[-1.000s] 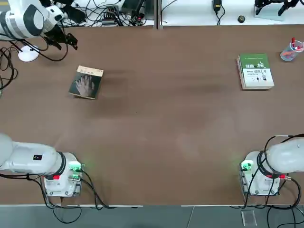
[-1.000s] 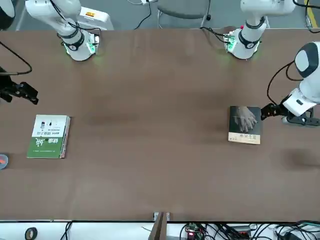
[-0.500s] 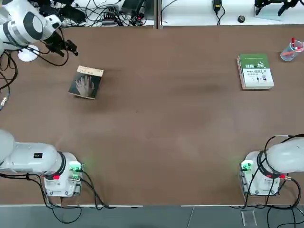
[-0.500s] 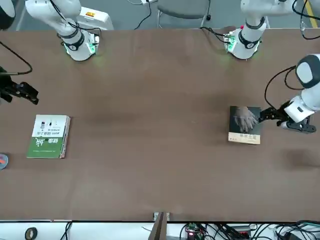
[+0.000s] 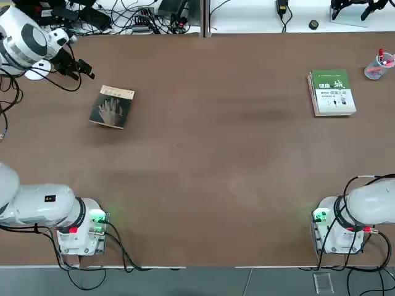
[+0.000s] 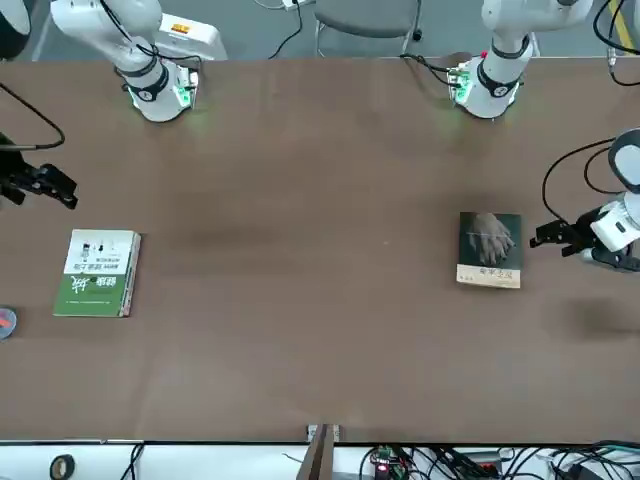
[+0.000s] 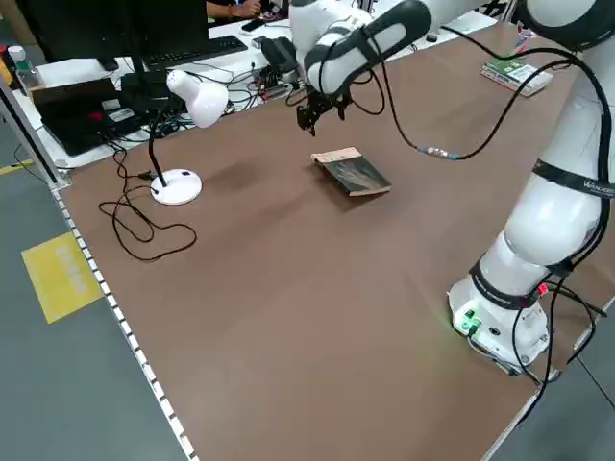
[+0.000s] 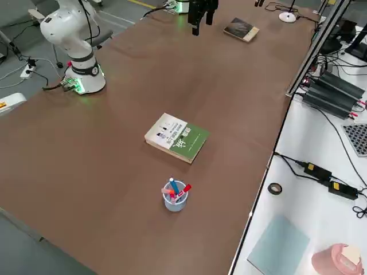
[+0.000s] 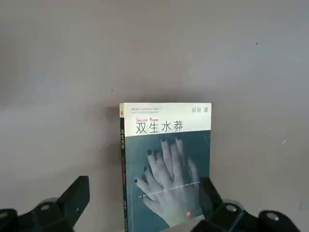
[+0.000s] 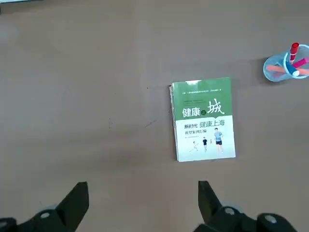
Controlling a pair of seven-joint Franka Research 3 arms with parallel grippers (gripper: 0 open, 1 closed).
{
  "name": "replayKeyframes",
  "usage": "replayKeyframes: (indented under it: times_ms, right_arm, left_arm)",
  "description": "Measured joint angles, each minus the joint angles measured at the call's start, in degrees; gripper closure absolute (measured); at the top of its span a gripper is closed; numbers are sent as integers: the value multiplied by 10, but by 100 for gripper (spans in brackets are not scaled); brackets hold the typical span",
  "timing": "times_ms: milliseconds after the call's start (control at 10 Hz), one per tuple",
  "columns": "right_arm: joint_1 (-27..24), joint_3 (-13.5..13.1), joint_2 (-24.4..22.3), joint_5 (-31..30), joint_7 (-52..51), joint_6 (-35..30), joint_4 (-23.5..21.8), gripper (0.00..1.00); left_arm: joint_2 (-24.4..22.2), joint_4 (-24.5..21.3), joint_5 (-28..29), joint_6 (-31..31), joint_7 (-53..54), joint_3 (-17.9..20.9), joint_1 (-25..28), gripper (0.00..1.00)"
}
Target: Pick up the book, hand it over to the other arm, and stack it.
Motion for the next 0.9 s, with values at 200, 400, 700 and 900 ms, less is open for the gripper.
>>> replayKeyframes:
  times_ms: [200,400,700,900]
  right_arm:
    - [0,0,0,0,0,-1,0,0]
    - [0,0,0,0,0,-1,0,0]
    - [0,0,0,0,0,-1,0,0]
    - [0,0,0,0,0,-1,0,0]
  left_arm:
    - [18,0,-25,0,35,0,7,0]
    - [36,0,-48,1,69,0,15,0]
    - [63,1,-94,1,144,0,24,0]
    - [81,1,-117,1,182,0,29,0]
